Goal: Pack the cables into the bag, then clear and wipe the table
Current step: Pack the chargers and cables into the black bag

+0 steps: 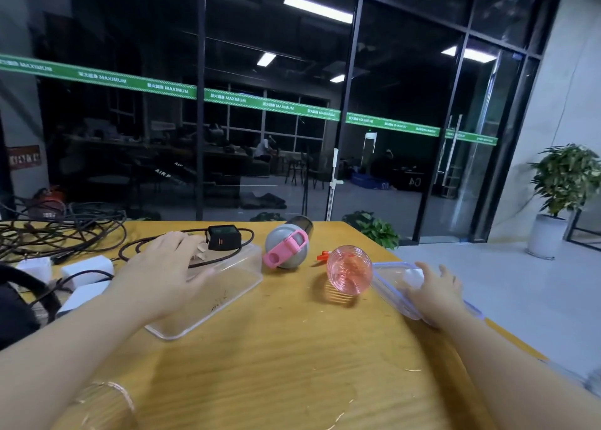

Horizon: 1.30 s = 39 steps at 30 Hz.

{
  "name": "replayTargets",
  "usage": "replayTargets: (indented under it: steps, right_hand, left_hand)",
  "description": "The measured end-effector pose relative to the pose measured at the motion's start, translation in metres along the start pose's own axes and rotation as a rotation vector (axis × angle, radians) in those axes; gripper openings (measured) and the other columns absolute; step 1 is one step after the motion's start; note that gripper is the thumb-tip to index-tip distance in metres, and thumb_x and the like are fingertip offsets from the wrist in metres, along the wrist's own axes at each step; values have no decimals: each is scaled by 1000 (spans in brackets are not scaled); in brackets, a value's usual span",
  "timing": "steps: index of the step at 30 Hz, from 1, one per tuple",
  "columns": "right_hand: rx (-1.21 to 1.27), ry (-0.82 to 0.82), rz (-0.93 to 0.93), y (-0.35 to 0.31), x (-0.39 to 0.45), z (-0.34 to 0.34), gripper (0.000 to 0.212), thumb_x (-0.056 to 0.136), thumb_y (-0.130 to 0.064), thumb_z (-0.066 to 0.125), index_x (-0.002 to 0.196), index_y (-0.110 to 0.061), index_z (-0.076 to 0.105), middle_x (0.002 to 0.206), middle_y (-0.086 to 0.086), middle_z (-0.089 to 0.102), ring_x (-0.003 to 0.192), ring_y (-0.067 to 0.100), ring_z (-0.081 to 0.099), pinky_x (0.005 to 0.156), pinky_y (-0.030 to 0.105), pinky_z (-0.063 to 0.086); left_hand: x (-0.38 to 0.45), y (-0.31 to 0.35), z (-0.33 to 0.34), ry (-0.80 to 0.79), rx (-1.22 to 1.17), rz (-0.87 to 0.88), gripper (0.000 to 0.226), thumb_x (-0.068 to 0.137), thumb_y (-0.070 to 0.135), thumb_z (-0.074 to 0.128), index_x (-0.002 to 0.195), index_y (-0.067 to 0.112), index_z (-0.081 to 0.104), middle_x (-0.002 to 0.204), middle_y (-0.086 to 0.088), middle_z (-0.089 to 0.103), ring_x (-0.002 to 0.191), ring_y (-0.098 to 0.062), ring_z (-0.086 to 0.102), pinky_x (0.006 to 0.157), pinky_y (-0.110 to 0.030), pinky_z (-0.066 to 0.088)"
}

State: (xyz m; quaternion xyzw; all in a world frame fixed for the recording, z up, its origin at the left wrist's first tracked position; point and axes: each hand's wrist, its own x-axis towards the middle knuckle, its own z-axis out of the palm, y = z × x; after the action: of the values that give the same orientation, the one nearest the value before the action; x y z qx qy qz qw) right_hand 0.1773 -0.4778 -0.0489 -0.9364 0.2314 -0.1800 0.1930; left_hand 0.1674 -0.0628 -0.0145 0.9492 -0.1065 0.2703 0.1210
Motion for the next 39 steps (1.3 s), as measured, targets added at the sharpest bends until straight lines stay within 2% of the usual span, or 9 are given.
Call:
replayTargets:
  steps: [5,9,11,15,19,23,29,33,39]
  right_hand:
    - [12,-62,0,4,12,-3,51,96,-45,42,145,-35,31,154,17,20,141,34,18,112,43,21]
    - [17,-118,5,8,20,2,45,97,-45,35,140,-33,38,131,17,48,122,35,44,99,42,39]
    - [22,-104,-2,8,21,2,44,97,-43,38,139,-30,40,124,16,53,115,34,50,95,40,42]
    - [57,-37,-48,2,18,2,41,97,-33,45,136,-24,43,126,16,49,111,34,52,90,38,42]
    - [150,52,-114,-9,13,-1,42,95,-27,51,136,-21,44,127,16,49,110,34,52,86,37,40]
    - [249,108,-172,-24,4,-9,39,95,-28,52,133,-23,47,130,13,50,116,29,50,86,35,37]
    - [309,107,-238,-46,-9,-25,41,94,-29,52,134,-23,45,133,9,49,117,24,49,83,30,34]
    - [350,90,-286,-63,-20,-34,41,93,-28,54,133,-24,46,134,7,48,116,22,49,83,30,34]
    - [372,88,-367,-93,-41,-45,48,90,-28,60,134,-21,44,135,0,48,120,20,48,87,30,36]
  left_hand:
    - [11,-6,0,-67,-14,-15,49,83,58,48,125,34,42,117,9,39,116,-17,34,92,-33,40]
    - [17,-10,-2,-97,-98,-49,34,82,55,54,109,37,46,100,11,34,99,-16,40,80,-31,39]
    - [19,-9,-2,-104,-115,-55,27,82,53,55,101,36,45,97,10,33,95,-17,42,76,-30,38]
    - [25,-10,-1,-132,-195,-110,19,85,51,53,96,37,46,101,8,33,103,-17,38,87,-35,40]
    - [29,-18,1,-169,-278,-137,19,88,57,39,89,41,50,113,7,42,113,-20,36,96,-42,37]
    - [29,-17,1,-199,-234,-177,15,90,50,44,104,44,43,119,3,39,117,-23,32,98,-41,34]
    - [20,-11,-3,-107,-245,-128,43,90,40,54,128,39,34,111,5,30,109,-15,26,95,-33,31]
    - [17,-7,-7,16,-154,-25,52,87,39,60,132,35,34,127,6,37,118,-16,31,97,-32,27]
    - [5,-4,-14,192,-249,68,52,83,30,67,130,27,43,126,7,38,119,-14,33,90,-22,21]
